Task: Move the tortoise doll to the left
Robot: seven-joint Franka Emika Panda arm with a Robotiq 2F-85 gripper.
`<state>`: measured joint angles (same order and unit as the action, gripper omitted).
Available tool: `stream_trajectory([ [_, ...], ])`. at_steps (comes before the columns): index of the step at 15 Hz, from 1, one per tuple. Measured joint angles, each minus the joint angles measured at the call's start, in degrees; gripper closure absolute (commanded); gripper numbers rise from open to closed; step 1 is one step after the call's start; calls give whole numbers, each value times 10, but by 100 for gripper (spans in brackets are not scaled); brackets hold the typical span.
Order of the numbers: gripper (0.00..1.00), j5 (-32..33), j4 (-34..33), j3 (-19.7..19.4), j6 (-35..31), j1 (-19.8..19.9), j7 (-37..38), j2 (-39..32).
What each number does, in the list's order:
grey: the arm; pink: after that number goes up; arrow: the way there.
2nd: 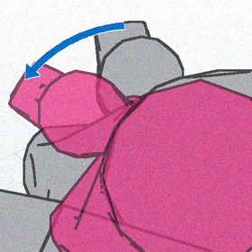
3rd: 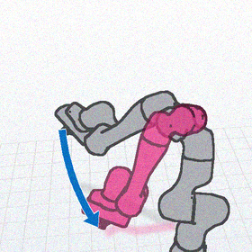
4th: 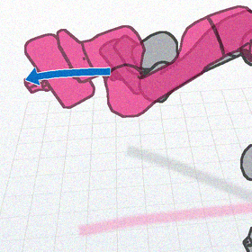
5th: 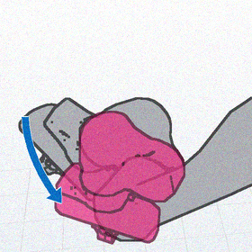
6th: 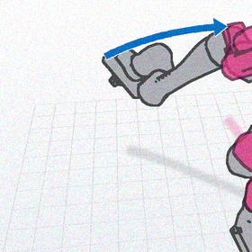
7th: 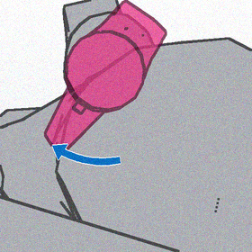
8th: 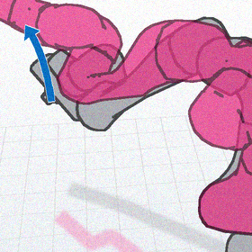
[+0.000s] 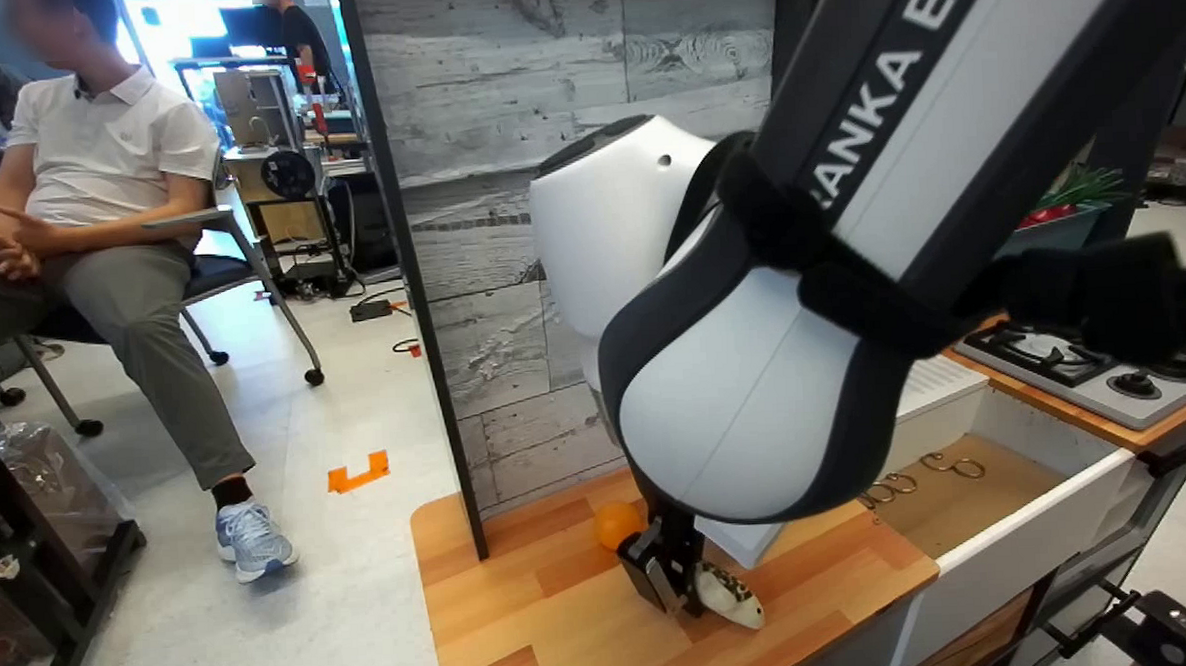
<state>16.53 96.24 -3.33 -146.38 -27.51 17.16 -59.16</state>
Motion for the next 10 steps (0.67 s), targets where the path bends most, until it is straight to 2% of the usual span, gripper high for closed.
stream_trajectory([
  [5, 0, 11, 61, -7, 3, -8, -1, 50],
  [10, 0, 14, 146, -13, 3, -8, -1, 135],
])
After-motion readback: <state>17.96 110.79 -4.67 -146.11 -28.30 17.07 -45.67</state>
